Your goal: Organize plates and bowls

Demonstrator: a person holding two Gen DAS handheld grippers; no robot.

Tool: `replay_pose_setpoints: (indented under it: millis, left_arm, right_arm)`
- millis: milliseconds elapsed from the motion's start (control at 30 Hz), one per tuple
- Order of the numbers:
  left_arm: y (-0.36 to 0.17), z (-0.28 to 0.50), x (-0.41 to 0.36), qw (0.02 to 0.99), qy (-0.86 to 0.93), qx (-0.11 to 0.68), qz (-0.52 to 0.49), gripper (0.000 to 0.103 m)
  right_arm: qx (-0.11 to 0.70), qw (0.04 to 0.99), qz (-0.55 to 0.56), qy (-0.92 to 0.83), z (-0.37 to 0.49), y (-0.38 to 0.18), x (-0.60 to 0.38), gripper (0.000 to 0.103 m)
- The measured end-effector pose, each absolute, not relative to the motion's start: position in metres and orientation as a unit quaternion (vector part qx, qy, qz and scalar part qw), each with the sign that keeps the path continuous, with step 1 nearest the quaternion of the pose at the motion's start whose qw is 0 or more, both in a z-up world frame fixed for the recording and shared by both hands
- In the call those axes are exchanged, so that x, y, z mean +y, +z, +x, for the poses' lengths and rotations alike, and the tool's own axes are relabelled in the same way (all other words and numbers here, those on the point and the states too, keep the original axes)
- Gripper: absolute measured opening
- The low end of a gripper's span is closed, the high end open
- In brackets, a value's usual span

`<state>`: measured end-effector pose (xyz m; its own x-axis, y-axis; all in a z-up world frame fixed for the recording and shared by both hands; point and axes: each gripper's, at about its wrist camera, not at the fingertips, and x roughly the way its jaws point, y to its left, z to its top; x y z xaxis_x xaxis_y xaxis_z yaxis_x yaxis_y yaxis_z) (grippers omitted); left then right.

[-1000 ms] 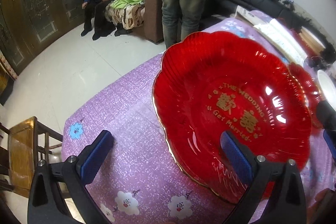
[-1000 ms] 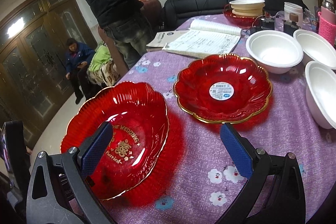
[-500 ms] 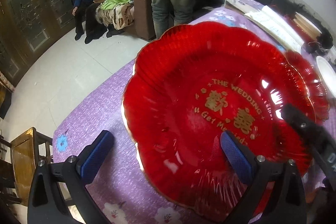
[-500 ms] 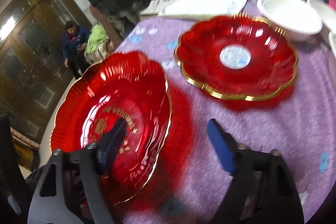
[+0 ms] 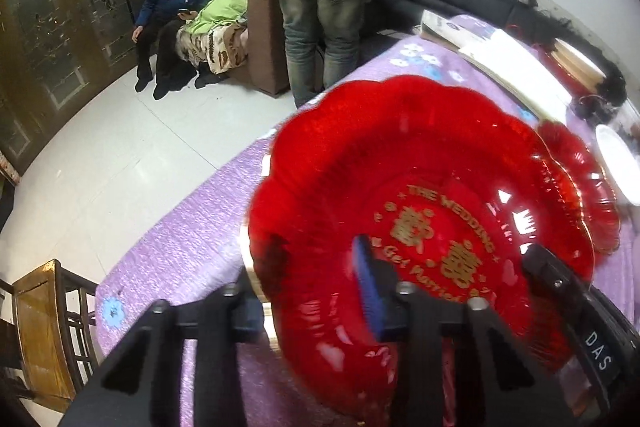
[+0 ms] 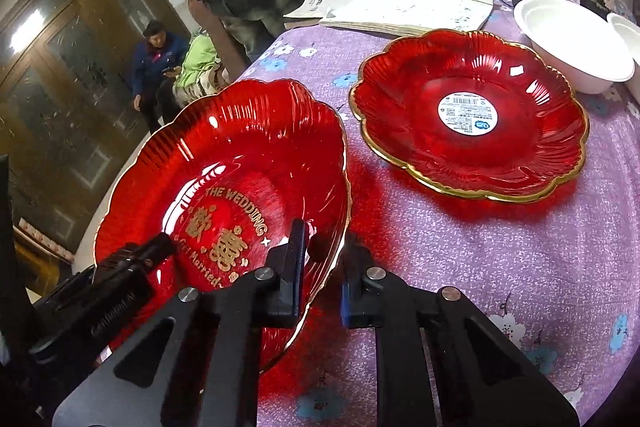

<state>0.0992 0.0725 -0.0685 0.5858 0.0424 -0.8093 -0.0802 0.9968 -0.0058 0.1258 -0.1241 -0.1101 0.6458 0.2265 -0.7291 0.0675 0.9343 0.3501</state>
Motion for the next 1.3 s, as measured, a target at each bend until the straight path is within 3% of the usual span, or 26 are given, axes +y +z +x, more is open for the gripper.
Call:
replay_pose_setpoints:
  millis: [200, 667, 867, 967, 1100, 1167, 1200, 1300]
  left_arm:
    - [-0.066, 0.097, 0.075, 0.890, 0.029, 0.455, -0.023, 0.025]
    - [-0.049, 0.062, 0.108, 0.892, 0.046, 0.448, -0.031, 0.024]
    - [-0.062, 0.067, 0.108, 0.885, 0.052, 0.463, -0.018, 0.026]
    - [-0.063, 0.064, 0.106, 0.881, 0.057, 0.469, -0.012, 0.032]
    - [-0.052, 0.050, 0.120, 0.888, 0.088, 0.450, -0.009, 0.059]
    - [-0.040, 0.037, 0.128, 0.899, 0.100, 0.427, -0.011, 0.064]
    - [-0.031, 0.031, 0.131, 0.906, 0.104, 0.411, -0.011, 0.067]
    - [-0.009, 0.022, 0.130, 0.919, 0.111, 0.377, -0.005, 0.068]
  right_arm:
    - [0.414, 0.892, 0.175, 0.046, 0.122, -0.109, -0.126, 0.014]
    - [0.392, 0.903, 0.147, 0.096, 0.090, -0.097, -0.097, 0.014]
    - [0.441, 0.877, 0.160, 0.107, 0.099, -0.109, -0.091, 0.017]
    - [0.453, 0.870, 0.158, 0.113, 0.099, -0.104, -0.096, 0.026]
    - [0.437, 0.881, 0.142, 0.116, 0.082, -0.091, -0.107, 0.030]
    - [0.412, 0.894, 0.137, 0.110, 0.069, -0.082, -0.118, 0.034]
    - [0.401, 0.900, 0.138, 0.104, 0.062, -0.077, -0.128, 0.042]
    - [0.381, 0.909, 0.152, 0.076, 0.052, -0.067, -0.159, 0.045]
